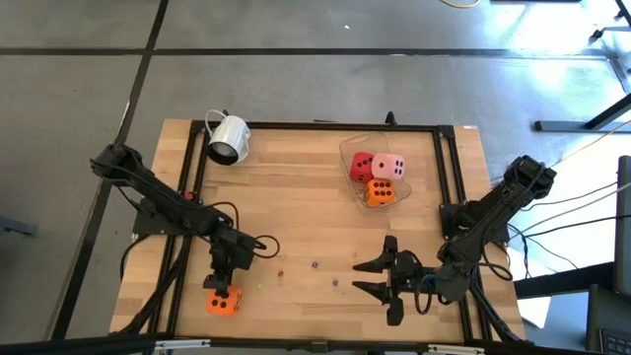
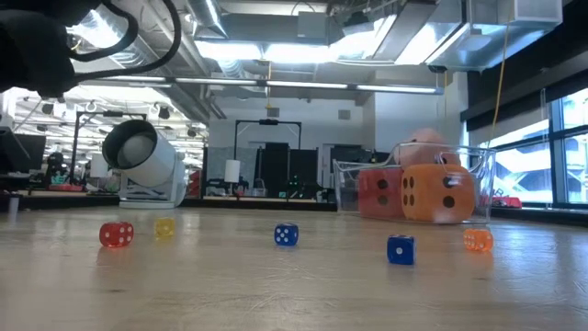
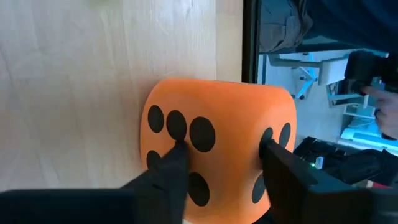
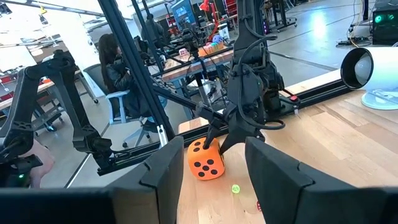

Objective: Pick & Place Dice
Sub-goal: Put the large orange die in the bin

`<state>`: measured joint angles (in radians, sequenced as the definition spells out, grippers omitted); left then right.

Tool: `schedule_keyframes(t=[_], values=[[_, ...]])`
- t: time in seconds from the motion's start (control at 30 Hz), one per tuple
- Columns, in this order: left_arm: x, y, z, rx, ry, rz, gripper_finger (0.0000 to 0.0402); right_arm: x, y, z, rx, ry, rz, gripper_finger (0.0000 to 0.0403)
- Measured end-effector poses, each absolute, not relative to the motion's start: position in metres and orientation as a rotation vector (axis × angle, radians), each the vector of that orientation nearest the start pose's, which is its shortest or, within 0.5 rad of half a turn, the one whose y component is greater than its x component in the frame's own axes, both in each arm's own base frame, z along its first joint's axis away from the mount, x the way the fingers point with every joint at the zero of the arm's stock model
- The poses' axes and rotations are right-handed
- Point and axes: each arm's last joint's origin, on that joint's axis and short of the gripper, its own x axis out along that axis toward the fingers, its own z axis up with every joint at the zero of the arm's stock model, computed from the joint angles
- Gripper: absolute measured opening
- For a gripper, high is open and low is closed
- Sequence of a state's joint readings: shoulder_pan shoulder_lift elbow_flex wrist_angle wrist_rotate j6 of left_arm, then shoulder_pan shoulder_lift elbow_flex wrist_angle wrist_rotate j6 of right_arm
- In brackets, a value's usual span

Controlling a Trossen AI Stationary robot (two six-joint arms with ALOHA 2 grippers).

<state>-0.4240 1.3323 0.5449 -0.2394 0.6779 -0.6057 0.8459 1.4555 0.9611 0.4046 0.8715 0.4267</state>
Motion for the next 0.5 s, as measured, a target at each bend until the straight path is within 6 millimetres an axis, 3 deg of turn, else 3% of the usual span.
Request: schedule_keyframes(t=[0.17,0.37,0.5], values=[[0.195,-0.106,0.152,-0.629,1.319,-0.648,0.0080,0.229,0.225,0.295,0.354,0.052,-0.040,0.0173],[0.203,-0.110,0.163,-0.652,1.239,-0.663,0.0077,0.229,0.225,0.296,0.343,0.039,-0.037,0.0173],[0.211,-0.112,0.181,-0.640,1.150,-0.681,0.0071,0.228,0.225,0.299,0.319,0.016,-0.039,0.0173]])
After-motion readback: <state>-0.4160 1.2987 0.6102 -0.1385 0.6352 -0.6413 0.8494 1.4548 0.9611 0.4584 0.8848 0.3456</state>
